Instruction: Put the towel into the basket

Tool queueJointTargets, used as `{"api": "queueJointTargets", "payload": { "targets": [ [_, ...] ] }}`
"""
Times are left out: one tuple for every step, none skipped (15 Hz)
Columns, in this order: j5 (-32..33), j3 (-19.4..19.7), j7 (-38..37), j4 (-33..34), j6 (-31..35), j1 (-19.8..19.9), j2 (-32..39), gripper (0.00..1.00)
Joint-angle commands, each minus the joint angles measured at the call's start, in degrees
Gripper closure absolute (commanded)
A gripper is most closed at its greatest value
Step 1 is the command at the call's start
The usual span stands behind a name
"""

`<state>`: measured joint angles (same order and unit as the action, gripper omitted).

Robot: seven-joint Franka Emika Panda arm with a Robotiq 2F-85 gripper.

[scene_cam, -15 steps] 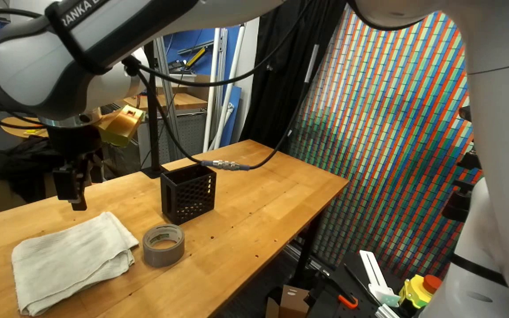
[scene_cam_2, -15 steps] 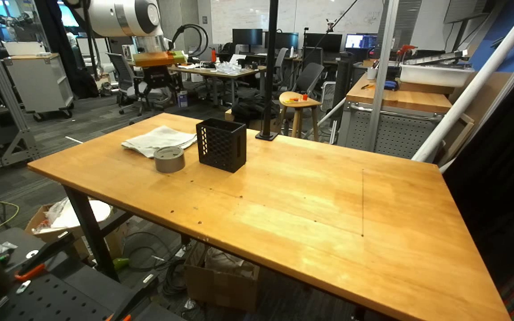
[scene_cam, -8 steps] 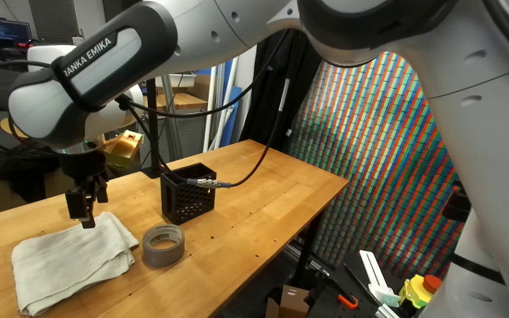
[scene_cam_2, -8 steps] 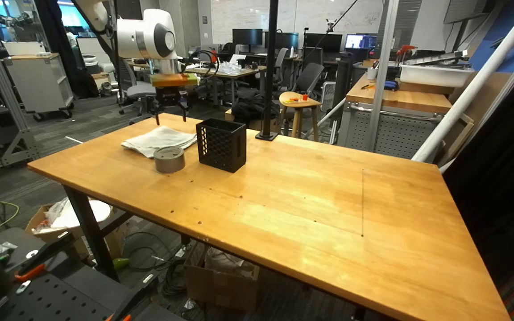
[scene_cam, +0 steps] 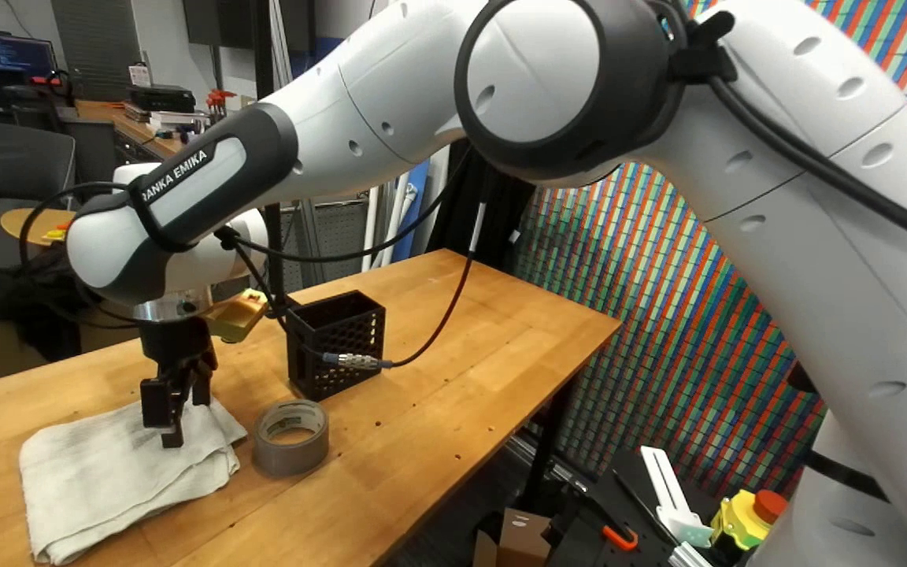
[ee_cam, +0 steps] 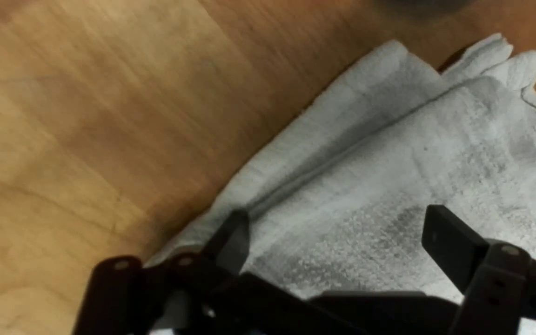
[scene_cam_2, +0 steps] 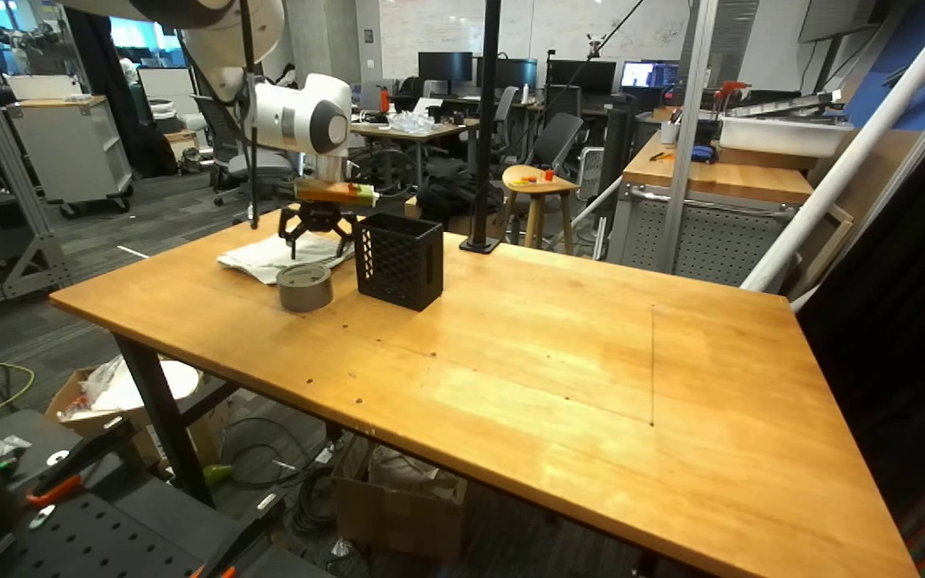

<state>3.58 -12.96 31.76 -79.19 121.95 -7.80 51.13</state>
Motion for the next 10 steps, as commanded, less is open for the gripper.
{"api": "queueJointTargets", "payload": {
  "targets": [
    [-4.6,-2.7,0.3,5.3,-0.2,1.9,5.4,0.00],
    [-5.9,-3.3,0.1,5.7,0.5,2.2,6.3,0.00],
    [-7.3,-3.9,-0.1,6.2,1.2,2.5,7.3,0.00],
    [-8.8,-4.5,-0.3,6.2,2.1,2.9,7.7,0.00],
    [-10.2,-5.0,-0.4,6.0,3.0,3.3,7.8,0.00],
    [-11.3,-5.3,-0.5,5.5,4.5,3.6,7.9,0.25],
    [-12.2,-5.6,-0.5,4.7,5.8,3.8,7.4,0.26],
    [-12.9,-5.8,-0.5,4.1,6.9,4.0,7.1,0.32],
    [-13.4,-5.8,-0.4,3.6,7.6,4.2,6.8,0.42],
    [-13.9,-5.9,-0.4,2.9,8.0,4.4,6.1,0.48]
  ]
}}
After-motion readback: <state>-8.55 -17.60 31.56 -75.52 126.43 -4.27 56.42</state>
